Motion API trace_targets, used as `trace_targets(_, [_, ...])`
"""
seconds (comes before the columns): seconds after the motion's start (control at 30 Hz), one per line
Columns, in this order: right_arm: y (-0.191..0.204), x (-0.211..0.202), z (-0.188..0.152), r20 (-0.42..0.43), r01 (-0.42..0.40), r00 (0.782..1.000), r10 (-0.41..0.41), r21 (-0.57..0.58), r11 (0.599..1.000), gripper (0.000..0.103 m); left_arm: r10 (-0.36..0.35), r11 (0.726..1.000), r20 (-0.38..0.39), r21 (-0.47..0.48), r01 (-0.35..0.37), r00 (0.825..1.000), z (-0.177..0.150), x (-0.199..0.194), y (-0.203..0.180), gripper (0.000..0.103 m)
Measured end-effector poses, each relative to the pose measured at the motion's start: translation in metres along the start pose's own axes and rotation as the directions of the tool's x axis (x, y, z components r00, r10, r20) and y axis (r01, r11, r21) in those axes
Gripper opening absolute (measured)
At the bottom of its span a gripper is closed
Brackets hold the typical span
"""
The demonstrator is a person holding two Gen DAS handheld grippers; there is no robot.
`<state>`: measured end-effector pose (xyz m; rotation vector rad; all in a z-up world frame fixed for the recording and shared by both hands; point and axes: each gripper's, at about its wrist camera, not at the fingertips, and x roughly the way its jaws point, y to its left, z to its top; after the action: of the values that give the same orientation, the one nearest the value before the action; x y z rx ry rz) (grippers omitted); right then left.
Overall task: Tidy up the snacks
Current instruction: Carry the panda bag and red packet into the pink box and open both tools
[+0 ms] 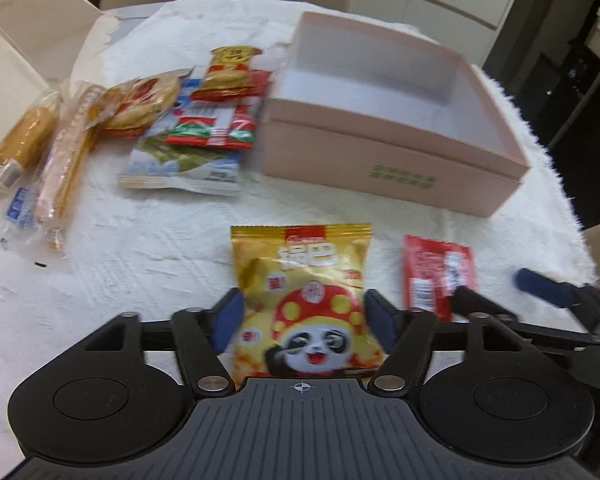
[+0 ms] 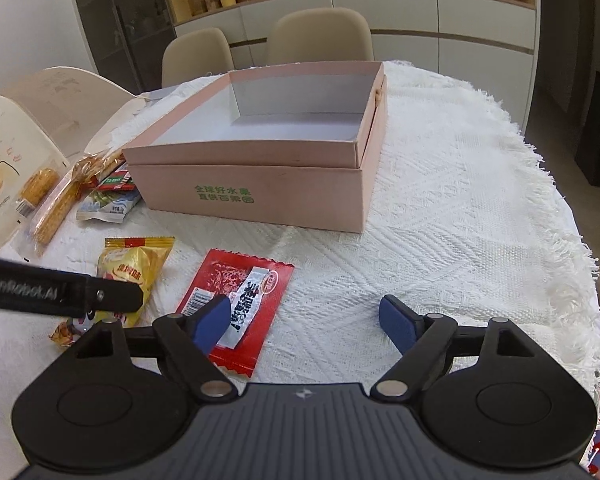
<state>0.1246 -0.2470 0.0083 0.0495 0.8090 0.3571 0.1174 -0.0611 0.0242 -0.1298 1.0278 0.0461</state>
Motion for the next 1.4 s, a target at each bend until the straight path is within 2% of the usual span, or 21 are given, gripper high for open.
trace_targets(0.1, [0.0,-0.001,-0.003,0.009,0.0,1.0,0.0,-0.007,1.0,0.083,0.056,0.996,-0.005,0.077,-0.055,0.998,-0.004,0.007,-0.002,0.078])
trace_targets(0.2, [0.003,-0.002,-0.004,0.0,0.005,1.0,-0.005,-0.02,1.0,0.085,0.014,0.999,-0.008,0.039,-0.014,1.0,-0.001,0.007,0.003,0.086])
trace_targets(0.23, [0.004,-0.002,-0.003,-0.01,0.008,1.0,-0.008,-0.025,1.0,0.085,-0.007,1.0,-0.012,0.023,0.007,1.0,0.001,0.007,0.007,0.086])
trace_targets(0.27, [0.005,-0.004,-0.001,-0.025,0.009,1.0,-0.01,-0.026,1.0,0.085,-0.025,1.0,-0.019,0.014,0.026,1.0,0.003,0.005,0.01,0.083])
trace_targets(0.3, [0.006,-0.005,0.001,-0.041,0.003,0.999,-0.004,-0.019,1.0,0.085,-0.037,0.999,-0.019,0.012,0.037,0.999,0.004,0.002,0.015,0.07])
trace_targets(0.37, [0.011,-0.008,0.004,-0.052,-0.029,0.998,0.03,0.008,1.0,0.085,-0.071,0.997,-0.007,0.016,0.071,0.997,0.003,-0.01,0.025,0.069])
trace_targets(0.43, [0.023,-0.004,0.008,-0.062,-0.038,0.997,0.039,0.024,0.999,0.085,-0.073,0.997,0.002,0.039,0.073,0.997,-0.001,-0.02,0.032,0.069])
trace_targets(0.5, [0.037,0.007,0.011,-0.091,-0.003,0.996,0.005,0.023,1.0,0.085,-0.067,0.996,-0.006,0.05,0.067,0.998,-0.007,-0.029,0.042,0.069])
trace_targets(0.57, [0.053,0.016,0.013,-0.1,0.081,0.992,-0.081,0.003,0.997,0.085,-0.08,0.996,-0.016,0.037,0.08,0.997,-0.01,-0.036,0.054,0.069])
trace_targets(0.63, [0.07,0.021,0.014,-0.102,0.148,0.983,-0.152,-0.045,0.988,0.075,-0.096,0.995,-0.012,0.034,0.096,0.995,-0.012,-0.042,0.063,0.069])
trace_targets(0.67, [0.076,0.02,0.015,-0.1,0.165,0.98,-0.171,-0.062,0.984,0.065,-0.11,0.993,-0.006,0.035,0.11,0.994,-0.012,-0.046,0.068,0.069])
trace_targets(0.83, [0.084,-0.008,0.025,-0.096,0.159,0.982,-0.163,-0.051,0.986,0.053,-0.198,0.979,0.037,0.049,0.196,0.98,-0.001,-0.066,0.083,0.069])
trace_targets(0.97, [0.094,-0.059,0.051,0.035,0.159,0.987,-0.157,-0.082,0.984,0.051,-0.301,0.953,0.127,0.065,0.295,0.945,0.033,-0.096,0.091,0.069])
trace_targets(1.03, [0.097,-0.082,0.075,0.12,0.157,0.982,-0.144,-0.105,0.982,0.051,-0.355,0.935,0.173,0.089,0.344,0.919,0.063,-0.112,0.09,0.069])
trace_targets(1.13, [0.092,-0.096,0.121,0.211,0.179,0.965,-0.156,-0.097,0.979,0.052,-0.432,0.901,0.23,0.142,0.409,0.872,0.125,-0.132,0.08,0.069])
trace_targets(1.2, [0.079,-0.095,0.146,0.261,0.157,0.956,-0.134,-0.069,0.985,0.07,-0.498,0.867,0.221,0.142,0.478,0.838,0.168,-0.128,0.068,0.069])
trace_targets(1.23, [0.073,-0.09,0.156,0.264,0.155,0.955,-0.133,-0.065,0.986,0.074,-0.547,0.837,0.193,0.127,0.532,0.815,0.191,-0.113,0.06,0.072])
trace_targets(1.27, [0.068,-0.084,0.162,0.257,0.163,0.956,-0.144,-0.058,0.985,0.078,-0.574,0.819,0.165,0.116,0.562,0.802,0.209,-0.091,0.049,0.073])
trace_targets(1.3, [0.062,-0.077,0.165,0.247,0.168,0.957,-0.15,-0.053,0.984,0.078,-0.567,0.823,0.117,0.12,0.555,0.815,0.219,-0.064,0.037,0.073])
trace_targets(1.37, [0.056,-0.063,0.162,0.205,0.174,0.966,-0.155,-0.077,0.982,0.078,-0.46,0.882,0.014,0.121,0.455,0.888,0.224,-0.006,0.014,0.07])
trace_targets(1.4, [0.053,-0.057,0.156,0.173,0.18,0.971,-0.165,-0.074,0.981,0.078,-0.434,0.896,0.001,0.11,0.431,0.901,0.22,0.012,0.01,0.069])
